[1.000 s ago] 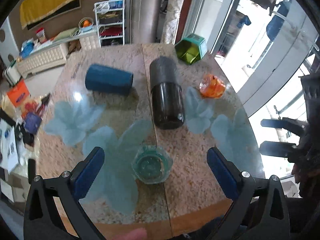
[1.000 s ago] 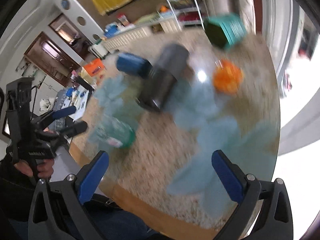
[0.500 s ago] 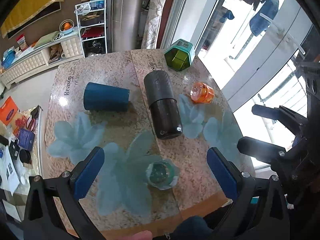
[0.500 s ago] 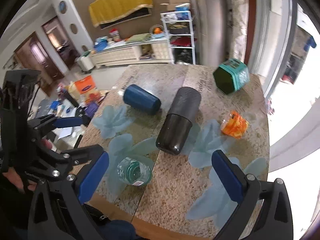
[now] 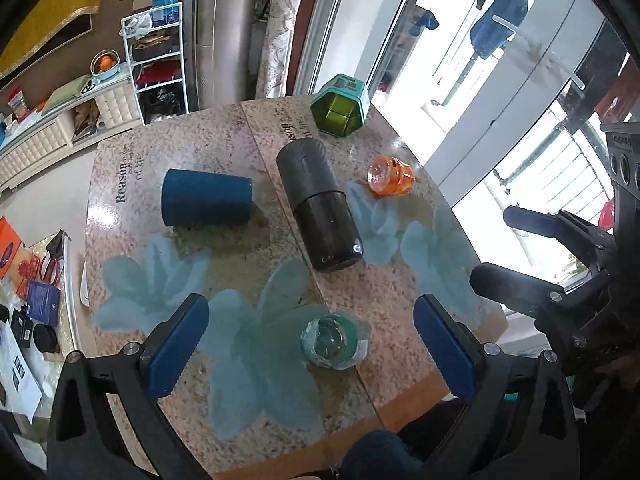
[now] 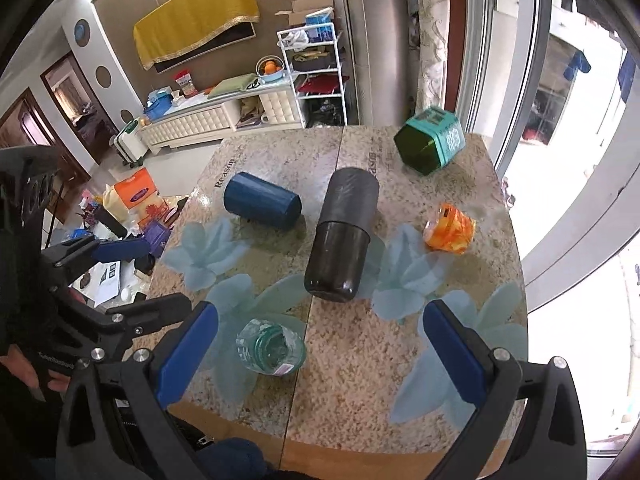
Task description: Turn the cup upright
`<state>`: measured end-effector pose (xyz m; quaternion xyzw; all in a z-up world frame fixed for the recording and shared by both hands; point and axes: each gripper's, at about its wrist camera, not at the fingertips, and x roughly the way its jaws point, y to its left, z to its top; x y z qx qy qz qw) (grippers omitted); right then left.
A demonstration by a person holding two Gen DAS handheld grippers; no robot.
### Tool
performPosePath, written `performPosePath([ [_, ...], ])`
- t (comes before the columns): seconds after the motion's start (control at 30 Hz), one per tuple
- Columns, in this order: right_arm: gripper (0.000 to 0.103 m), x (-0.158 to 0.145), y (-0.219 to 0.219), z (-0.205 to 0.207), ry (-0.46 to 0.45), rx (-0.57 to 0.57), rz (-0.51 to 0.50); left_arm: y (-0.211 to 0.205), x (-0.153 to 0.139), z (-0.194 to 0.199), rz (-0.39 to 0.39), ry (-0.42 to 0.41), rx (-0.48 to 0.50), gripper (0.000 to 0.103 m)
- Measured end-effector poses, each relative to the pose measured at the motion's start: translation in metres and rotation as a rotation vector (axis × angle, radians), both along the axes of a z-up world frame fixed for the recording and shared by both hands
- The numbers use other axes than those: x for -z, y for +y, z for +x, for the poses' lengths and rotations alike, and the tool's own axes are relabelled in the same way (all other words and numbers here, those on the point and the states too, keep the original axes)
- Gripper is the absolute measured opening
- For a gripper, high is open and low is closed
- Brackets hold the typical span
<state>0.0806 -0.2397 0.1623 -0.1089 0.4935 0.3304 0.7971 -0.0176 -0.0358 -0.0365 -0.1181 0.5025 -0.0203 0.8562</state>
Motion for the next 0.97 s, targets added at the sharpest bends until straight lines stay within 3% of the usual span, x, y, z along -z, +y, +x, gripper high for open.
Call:
performPosePath([
  [0.53,0.103,0.002,0.013,0.003,-0.004,0.001,0.009,0.014,-0.005,0.002,0.002,0.031,0.008,0.103],
  [0.97,0.103,-0.001,0.010,0.000,-0.006,0.027,0.006,0.015,-0.012,0.005,0.009,-0.004,0.014,0.103],
])
